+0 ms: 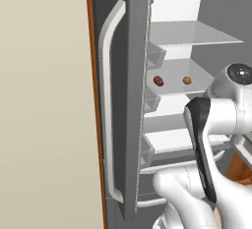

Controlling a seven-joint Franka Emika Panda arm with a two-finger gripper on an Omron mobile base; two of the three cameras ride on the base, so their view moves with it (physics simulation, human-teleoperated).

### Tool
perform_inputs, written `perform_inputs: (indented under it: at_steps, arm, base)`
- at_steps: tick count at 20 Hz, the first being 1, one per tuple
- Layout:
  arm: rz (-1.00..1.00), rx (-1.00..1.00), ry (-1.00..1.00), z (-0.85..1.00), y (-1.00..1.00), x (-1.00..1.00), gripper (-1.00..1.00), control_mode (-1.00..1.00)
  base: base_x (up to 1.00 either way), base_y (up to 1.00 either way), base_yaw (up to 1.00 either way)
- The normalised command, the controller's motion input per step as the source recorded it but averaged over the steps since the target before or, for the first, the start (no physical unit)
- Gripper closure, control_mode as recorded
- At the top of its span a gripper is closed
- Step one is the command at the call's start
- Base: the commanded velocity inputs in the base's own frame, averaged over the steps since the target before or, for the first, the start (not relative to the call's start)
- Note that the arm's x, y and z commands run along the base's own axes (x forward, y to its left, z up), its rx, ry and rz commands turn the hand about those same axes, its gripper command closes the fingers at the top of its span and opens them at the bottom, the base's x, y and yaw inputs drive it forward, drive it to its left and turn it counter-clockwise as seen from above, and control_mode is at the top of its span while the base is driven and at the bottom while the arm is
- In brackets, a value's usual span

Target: Move the apricot and sweet potato from the top shelf to the second highest shelf to make space. Then, place the pitcher from the counter on the cleared top shelf.

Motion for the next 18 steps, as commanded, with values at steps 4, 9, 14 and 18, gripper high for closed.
perform_inputs:
  at_steps: [4,9,14,18]
  arm:
    - [-0.1,0.34,0.11,0.13,0.27,-0.46,-1.0,-1.0]
    - [-0.09,0.22,0.01,-0.02,0.22,-0.2,-1.0,-1.0]
    - [-0.2,0.05,-0.01,-0.06,0.06,-0.17,-1.0,-1.0]
    - [-0.17,0.0,-0.06,-0.03,0.05,-0.13,-1.0,-1.0]
  base:
    - [0.0,0.0,0.0]
    - [0.0,0.0,0.0]
    - [0.0,0.0,0.0]
    - [0.0,0.0,0.0]
